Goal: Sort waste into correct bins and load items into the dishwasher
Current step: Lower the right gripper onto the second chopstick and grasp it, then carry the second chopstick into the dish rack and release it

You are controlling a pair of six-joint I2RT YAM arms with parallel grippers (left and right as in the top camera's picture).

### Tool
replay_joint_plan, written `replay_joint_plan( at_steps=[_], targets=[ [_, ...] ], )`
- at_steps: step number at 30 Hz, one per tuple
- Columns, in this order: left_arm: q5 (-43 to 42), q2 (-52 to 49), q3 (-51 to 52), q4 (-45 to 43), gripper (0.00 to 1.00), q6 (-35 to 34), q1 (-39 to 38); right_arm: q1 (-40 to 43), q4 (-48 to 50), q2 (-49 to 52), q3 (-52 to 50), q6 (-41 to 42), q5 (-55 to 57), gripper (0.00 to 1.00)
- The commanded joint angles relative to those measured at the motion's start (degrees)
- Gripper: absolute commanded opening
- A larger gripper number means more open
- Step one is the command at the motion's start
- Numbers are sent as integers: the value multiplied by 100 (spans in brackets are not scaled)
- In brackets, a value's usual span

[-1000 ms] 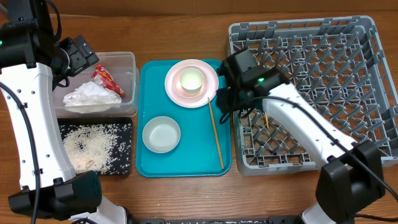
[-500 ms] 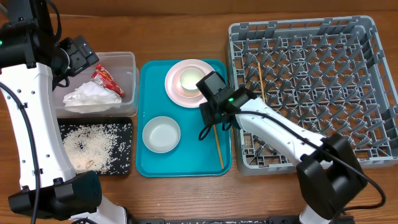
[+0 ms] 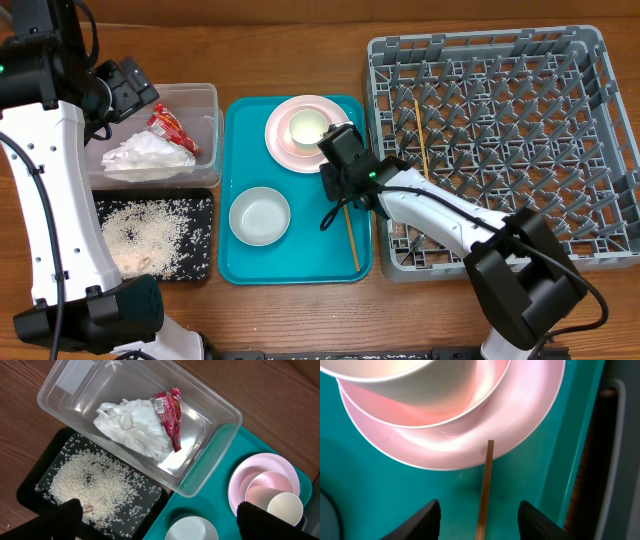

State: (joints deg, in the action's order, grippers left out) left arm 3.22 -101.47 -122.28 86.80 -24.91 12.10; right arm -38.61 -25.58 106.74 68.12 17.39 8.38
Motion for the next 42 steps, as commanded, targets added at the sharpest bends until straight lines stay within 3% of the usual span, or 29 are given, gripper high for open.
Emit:
replay_joint_plan(
  at_steps=[1,5,10,19,31,38,42],
  targets=[
    [-24,61,-33,-4,100,46,-2,37,291,140,-232,22,83,50],
    [-24,61,-33,-4,100,46,-2,37,459,289,-372,24,81,47],
    [-24,61,-33,-4,100,46,-2,42,474,304,-372,24,59,21],
    [-24,61,-33,-4,100,46,-2,42,317,164,-232,46,61,5],
    [-24,61,-33,-4,100,46,0,157,-645,-1180,743,-20,140,4],
    [-24,61,-33,-4,100,46,-2,957,-717,-1650,743,-1438,212,4],
    [-24,61,-33,-4,100,46,-2,1578,-778,-1596,713,-1617,205,4]
  ],
)
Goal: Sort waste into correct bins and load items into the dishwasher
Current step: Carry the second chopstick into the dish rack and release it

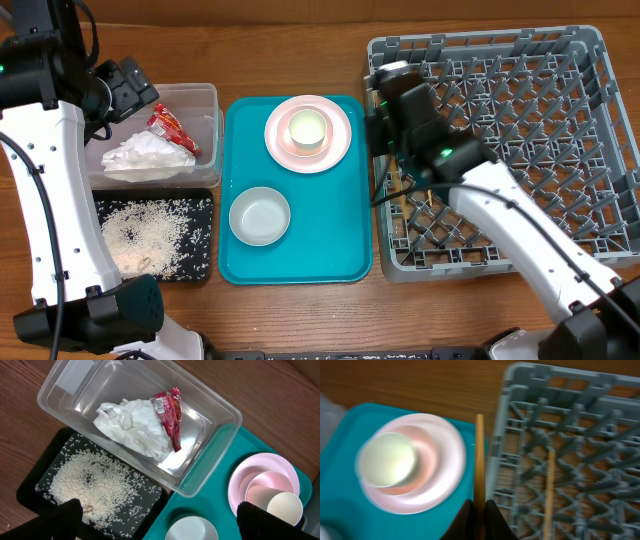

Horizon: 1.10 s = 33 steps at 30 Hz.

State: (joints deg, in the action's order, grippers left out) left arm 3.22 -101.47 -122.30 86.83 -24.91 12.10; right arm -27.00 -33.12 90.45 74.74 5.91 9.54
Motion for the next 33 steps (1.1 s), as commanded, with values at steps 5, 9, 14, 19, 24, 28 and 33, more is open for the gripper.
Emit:
replay_joint_plan(
  at_steps=[5,9,14,19,24,28,33],
  targets=[
    [-24,61,-31,-7,100,46,-2,938,-11,94,-61,-470,46,4],
    [-24,61,-31,-7,100,48,0,1176,39,236,-144,-479,-402,4],
    [-24,61,-31,-7,100,46,0,1202,46,522,-146,-555,-525,4],
    [-24,61,-31,-7,100,46,0,1202,33,802,-149,-549,-542,15],
    [-24,61,-31,-7,100,46,0,1198,48,848,-153,-420,-540,19],
    [-24,61,-31,-7,100,46,0,1198,72,848,-151,-354,-542,19],
    [-24,61,-31,-7,100,46,0,1196,302,841,-142,149,-782,24]
  ],
)
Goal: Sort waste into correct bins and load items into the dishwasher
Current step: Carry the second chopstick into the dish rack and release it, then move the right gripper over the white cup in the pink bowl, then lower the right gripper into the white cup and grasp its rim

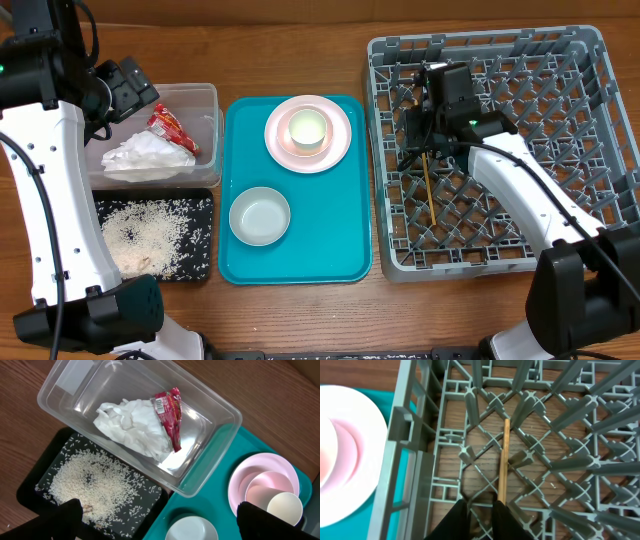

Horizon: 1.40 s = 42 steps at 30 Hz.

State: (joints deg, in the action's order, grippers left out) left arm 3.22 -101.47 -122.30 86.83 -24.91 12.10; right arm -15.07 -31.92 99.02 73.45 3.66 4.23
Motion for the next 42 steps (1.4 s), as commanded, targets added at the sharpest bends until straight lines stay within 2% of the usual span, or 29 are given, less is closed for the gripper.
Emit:
replay_joint_plan(
  at_steps=[1,6,9,10,12,14,15,19,23,26,31,34,42],
  targets=[
    [-24,61,-31,-7,100,46,-2,2,254,-22,22,382,-457,27],
    [-24,61,-31,-7,100,46,0,-66,0,-33,693,387,-1421,31],
    [-24,61,-31,-7,100,46,0,-378,-448,-33,1495,382,-1589,41],
    [-24,61,-31,-7,100,46,-2,-472,-492,-33,1657,385,-1591,48],
    [-24,61,-31,-7,100,46,0,-704,-501,-33,1967,380,-1753,83],
    [-24,61,-31,-7,100,46,0,-874,-428,-33,2151,382,-2015,99],
    [-24,61,-31,-7,100,46,-2,-953,-376,-33,2210,385,-2081,100],
    [-24,61,-31,-7,100,46,0,-1099,227,-2,2218,387,-2627,100],
    [-24,61,-31,-7,100,46,0,-1311,313,114,2218,385,-2538,100],
    [-24,61,-31,-7,100,46,0,-1554,251,343,2214,385,-2116,72],
    [-24,61,-31,-7,100,46,-2,-1989,260,839,2214,378,-1126,43],
    [-24,61,-31,-7,100,46,0,-2258,389,1235,2214,354,-730,40],
    [-24,61,-31,-7,100,46,0,-2387,369,1880,2214,341,-721,38]
  ],
)
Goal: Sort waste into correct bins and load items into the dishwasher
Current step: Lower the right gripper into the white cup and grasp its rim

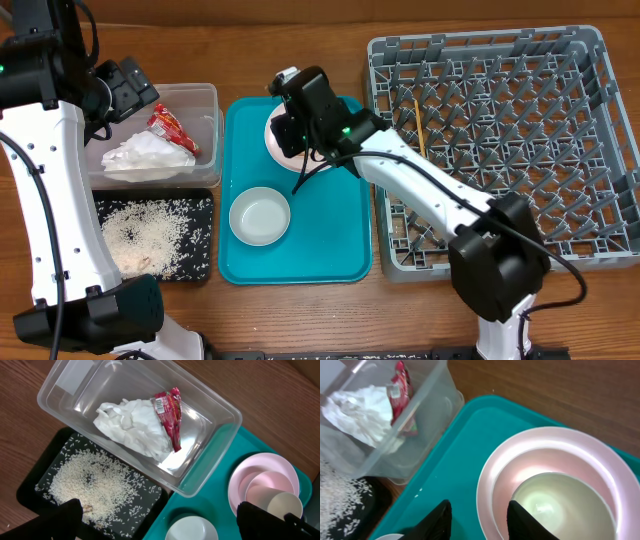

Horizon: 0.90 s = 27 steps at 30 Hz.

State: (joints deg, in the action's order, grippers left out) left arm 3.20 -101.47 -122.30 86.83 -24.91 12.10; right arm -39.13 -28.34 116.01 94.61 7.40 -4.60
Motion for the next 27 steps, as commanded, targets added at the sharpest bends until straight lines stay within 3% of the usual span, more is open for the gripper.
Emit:
replay_joint_plan(
  at_steps=[1,27],
  targets=[
    [-24,61,-31,-7,100,46,0,20,-2,221,98,-33,162,38],
    [-22,61,-31,-7,100,46,-2,24,-645,328,-44,-35,525,29]
  ],
)
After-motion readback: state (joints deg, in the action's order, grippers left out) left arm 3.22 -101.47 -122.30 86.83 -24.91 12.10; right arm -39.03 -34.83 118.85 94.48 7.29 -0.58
